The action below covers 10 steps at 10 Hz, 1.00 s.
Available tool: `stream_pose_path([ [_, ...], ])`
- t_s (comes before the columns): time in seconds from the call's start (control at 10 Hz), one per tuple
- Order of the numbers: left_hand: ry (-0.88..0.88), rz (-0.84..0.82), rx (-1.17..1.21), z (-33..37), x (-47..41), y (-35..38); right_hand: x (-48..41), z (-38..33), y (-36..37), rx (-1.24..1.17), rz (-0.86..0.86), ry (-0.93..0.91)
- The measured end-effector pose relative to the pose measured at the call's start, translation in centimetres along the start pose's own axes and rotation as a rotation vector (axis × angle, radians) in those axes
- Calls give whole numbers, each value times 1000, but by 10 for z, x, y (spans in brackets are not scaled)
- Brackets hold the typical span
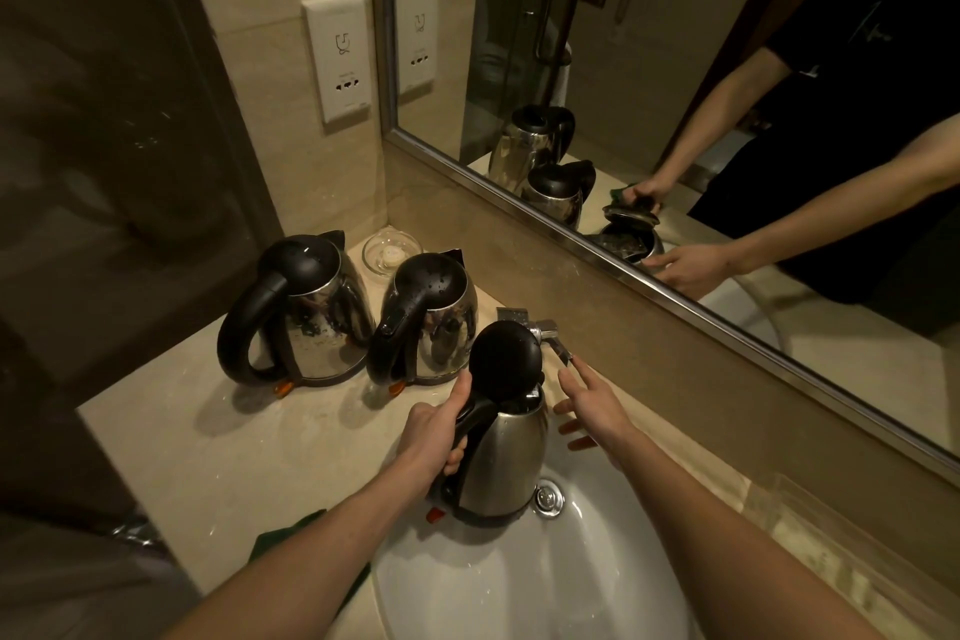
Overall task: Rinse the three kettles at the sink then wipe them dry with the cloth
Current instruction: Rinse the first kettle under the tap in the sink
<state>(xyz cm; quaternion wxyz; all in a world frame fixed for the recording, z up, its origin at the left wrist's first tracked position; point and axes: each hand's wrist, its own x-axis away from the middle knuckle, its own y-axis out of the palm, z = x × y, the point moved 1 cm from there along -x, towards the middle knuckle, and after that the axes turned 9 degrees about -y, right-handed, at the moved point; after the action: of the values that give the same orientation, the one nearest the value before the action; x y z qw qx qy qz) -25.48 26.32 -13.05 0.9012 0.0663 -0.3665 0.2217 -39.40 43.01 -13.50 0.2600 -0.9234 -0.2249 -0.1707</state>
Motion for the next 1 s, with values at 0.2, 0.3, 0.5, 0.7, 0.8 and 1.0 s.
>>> stream_pose_path([
  [0.2,-2,1,-1,-2,-2,0,0,0,0,3,0,8],
  [0.3,2,-5,-4,-2,-2,0,1,0,-1,6,-3,11],
  [0.5,7,-9,3,-2,-2,0,1,-1,-2,10,-14,11],
  [0.7,1,-20,2,-1,-3,0,1,0,-2,7,-15,11],
  [0.8,-2,-22,4,-1,-4,0,1,0,-1,6,-11,16],
  [1.0,-5,-29,4,-1,-4,-2,1,0,-2,9,-15,16],
])
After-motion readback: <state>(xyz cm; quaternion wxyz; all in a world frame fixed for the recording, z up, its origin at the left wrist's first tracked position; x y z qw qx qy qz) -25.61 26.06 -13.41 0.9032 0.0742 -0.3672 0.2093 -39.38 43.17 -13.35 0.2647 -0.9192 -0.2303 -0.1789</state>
